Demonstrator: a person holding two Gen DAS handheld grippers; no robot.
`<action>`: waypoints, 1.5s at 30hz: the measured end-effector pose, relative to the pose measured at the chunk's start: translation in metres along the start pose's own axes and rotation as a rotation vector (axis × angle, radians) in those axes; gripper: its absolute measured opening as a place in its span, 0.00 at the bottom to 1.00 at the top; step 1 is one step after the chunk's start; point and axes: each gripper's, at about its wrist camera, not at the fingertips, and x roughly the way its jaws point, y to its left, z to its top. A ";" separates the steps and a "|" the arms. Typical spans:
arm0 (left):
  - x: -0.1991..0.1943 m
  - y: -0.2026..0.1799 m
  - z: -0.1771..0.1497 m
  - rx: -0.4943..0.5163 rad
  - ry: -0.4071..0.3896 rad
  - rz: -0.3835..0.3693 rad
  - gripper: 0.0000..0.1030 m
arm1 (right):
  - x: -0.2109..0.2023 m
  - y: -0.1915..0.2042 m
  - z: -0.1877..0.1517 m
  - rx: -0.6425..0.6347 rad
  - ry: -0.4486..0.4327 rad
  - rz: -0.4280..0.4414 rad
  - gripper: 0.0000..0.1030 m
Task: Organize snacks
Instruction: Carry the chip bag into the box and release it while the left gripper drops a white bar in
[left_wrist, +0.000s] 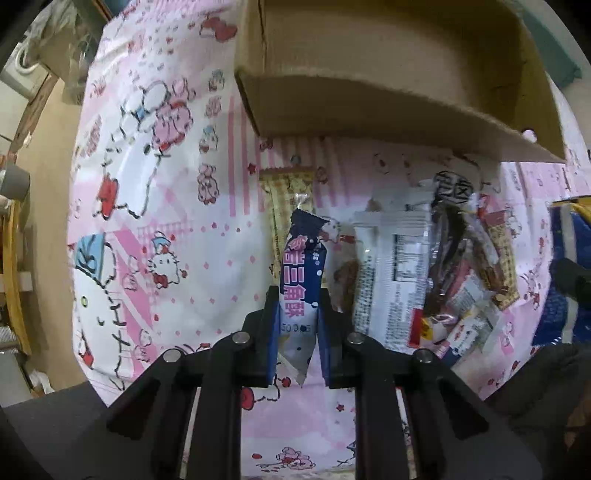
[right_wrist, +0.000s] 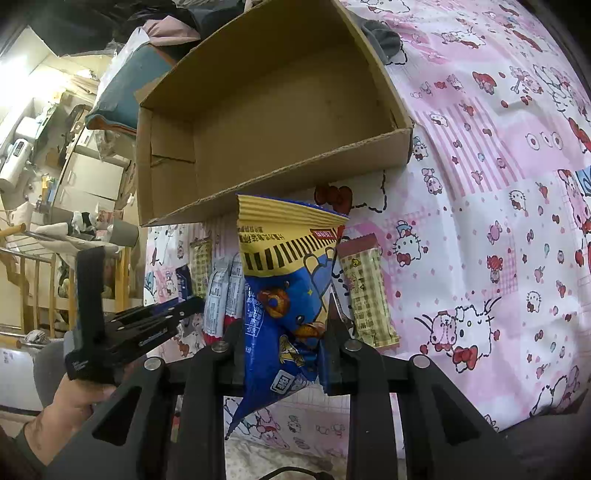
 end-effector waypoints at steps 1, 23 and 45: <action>-0.005 0.002 -0.003 -0.011 -0.002 -0.011 0.14 | 0.000 0.000 -0.001 0.000 0.001 0.002 0.26; -0.112 0.012 0.079 -0.079 -0.342 -0.025 0.14 | -0.042 0.021 0.079 -0.022 -0.207 0.124 0.26; -0.035 -0.007 0.122 -0.056 -0.263 -0.056 0.15 | 0.035 0.017 0.125 -0.056 -0.133 0.085 0.29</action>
